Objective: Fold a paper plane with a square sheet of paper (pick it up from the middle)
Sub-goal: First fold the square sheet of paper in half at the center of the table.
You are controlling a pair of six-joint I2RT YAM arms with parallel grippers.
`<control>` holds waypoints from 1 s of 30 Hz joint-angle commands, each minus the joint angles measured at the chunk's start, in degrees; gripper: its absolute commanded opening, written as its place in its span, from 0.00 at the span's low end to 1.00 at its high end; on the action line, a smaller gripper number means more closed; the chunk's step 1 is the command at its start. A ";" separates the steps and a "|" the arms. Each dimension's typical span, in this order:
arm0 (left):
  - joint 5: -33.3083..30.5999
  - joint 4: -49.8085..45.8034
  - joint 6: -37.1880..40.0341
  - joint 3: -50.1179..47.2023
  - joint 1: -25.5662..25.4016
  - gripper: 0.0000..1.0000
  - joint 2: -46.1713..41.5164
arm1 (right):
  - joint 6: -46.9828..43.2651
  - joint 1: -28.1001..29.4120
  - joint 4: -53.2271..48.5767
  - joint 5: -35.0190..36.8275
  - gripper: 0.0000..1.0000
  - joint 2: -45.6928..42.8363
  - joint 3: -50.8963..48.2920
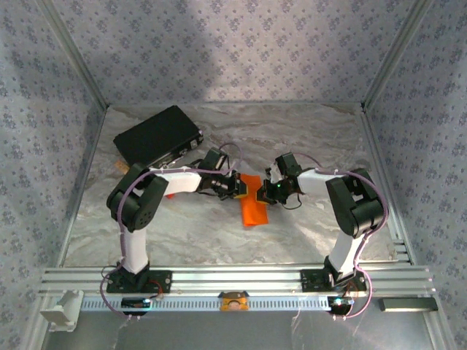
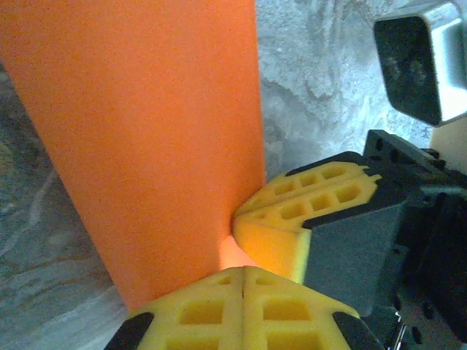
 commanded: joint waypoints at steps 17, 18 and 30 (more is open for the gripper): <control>-4.65 -6.87 5.05 1.97 1.33 0.00 -1.55 | 0.70 -0.25 -2.75 5.49 0.00 2.04 -2.04; -4.15 -6.96 4.99 3.09 1.50 0.00 -1.51 | 0.70 -0.22 -2.70 5.50 0.00 2.00 -2.06; -2.50 -7.04 4.83 4.67 2.28 0.00 2.99 | 0.96 -0.18 -2.60 6.06 0.00 1.53 -2.39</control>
